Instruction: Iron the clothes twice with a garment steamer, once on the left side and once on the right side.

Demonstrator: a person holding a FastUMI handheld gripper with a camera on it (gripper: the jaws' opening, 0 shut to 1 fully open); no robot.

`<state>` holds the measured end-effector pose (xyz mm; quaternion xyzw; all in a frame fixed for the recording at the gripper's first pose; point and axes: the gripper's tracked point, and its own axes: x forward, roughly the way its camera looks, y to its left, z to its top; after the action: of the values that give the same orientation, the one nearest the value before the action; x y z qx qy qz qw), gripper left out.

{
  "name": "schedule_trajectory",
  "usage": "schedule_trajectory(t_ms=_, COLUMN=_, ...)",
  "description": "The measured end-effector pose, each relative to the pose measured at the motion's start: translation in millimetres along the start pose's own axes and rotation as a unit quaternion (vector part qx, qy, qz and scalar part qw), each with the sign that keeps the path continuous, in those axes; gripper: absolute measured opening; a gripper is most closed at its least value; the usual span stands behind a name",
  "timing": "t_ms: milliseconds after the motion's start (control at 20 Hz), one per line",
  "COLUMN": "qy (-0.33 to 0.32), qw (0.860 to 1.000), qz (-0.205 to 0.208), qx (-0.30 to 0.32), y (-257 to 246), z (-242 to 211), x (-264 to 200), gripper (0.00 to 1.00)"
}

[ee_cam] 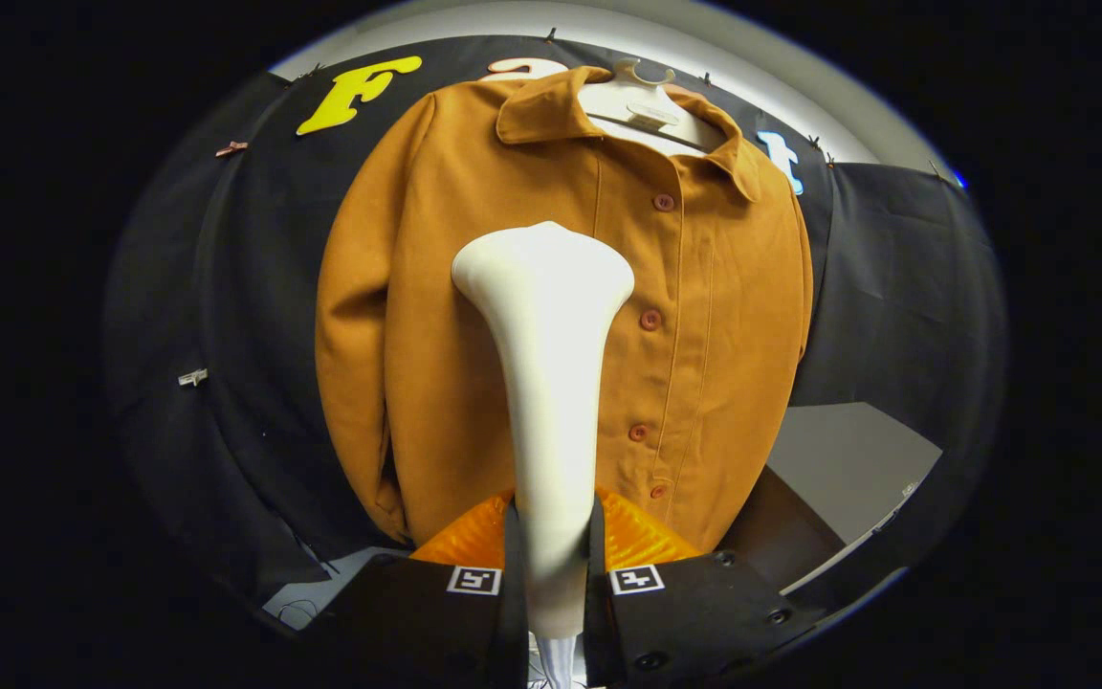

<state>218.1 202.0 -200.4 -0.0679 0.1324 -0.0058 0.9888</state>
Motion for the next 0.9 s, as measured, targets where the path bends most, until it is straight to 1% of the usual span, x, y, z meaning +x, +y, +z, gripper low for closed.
schedule_trajectory(t_ms=600, qy=0.088, qw=0.996, qz=0.005, qx=-0.004, y=-2.6, z=-107.8, x=5.1, gripper=0.27)
schedule_trajectory(t_ms=900, qy=0.112, qw=0.993, qz=0.016, qx=-0.013, y=-3.4, z=-139.6, x=-6.3, gripper=0.27)
